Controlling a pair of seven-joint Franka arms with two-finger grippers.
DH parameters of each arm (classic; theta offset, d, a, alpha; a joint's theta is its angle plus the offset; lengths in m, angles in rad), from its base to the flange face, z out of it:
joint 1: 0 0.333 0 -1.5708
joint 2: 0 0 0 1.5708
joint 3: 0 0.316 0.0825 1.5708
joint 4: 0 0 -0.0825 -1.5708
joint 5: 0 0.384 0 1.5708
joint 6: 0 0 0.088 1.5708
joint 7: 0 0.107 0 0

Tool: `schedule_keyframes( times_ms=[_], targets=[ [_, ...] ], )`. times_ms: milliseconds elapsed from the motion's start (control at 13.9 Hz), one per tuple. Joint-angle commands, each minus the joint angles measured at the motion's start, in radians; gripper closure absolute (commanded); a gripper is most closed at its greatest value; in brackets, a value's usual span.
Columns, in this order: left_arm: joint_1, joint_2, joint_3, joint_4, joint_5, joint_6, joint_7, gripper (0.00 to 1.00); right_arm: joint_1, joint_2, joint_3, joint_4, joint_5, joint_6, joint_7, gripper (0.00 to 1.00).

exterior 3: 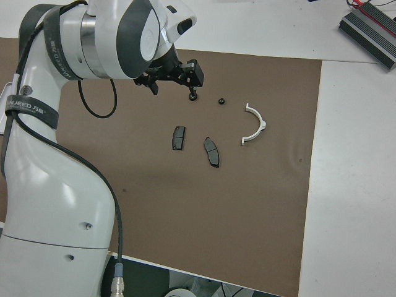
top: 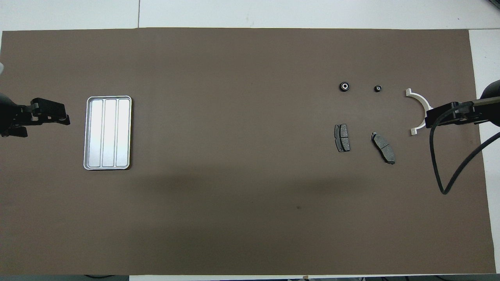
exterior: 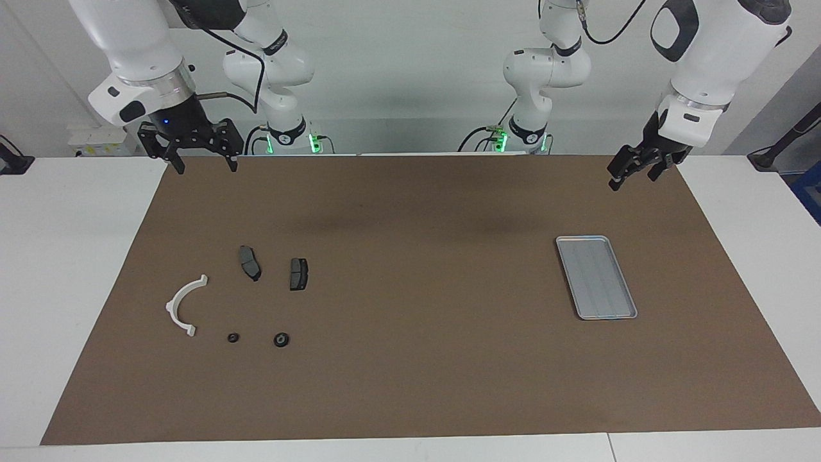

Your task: Place bearing gear from tray to pile

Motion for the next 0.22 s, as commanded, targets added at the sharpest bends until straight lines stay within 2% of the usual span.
schedule_keyframes(
  times_ms=[0, 144],
  targets=[
    [0.002, -0.024, 0.0, -0.019, -0.008, 0.003, 0.007, 0.0, -0.008, 0.001, 0.003, -0.007, 0.02, 0.007, -0.021, 0.0],
    [0.002, -0.024, 0.0, -0.019, -0.008, 0.001, 0.007, 0.0, -0.006, 0.002, 0.003, -0.006, 0.02, 0.007, -0.021, 0.0]
  ],
)
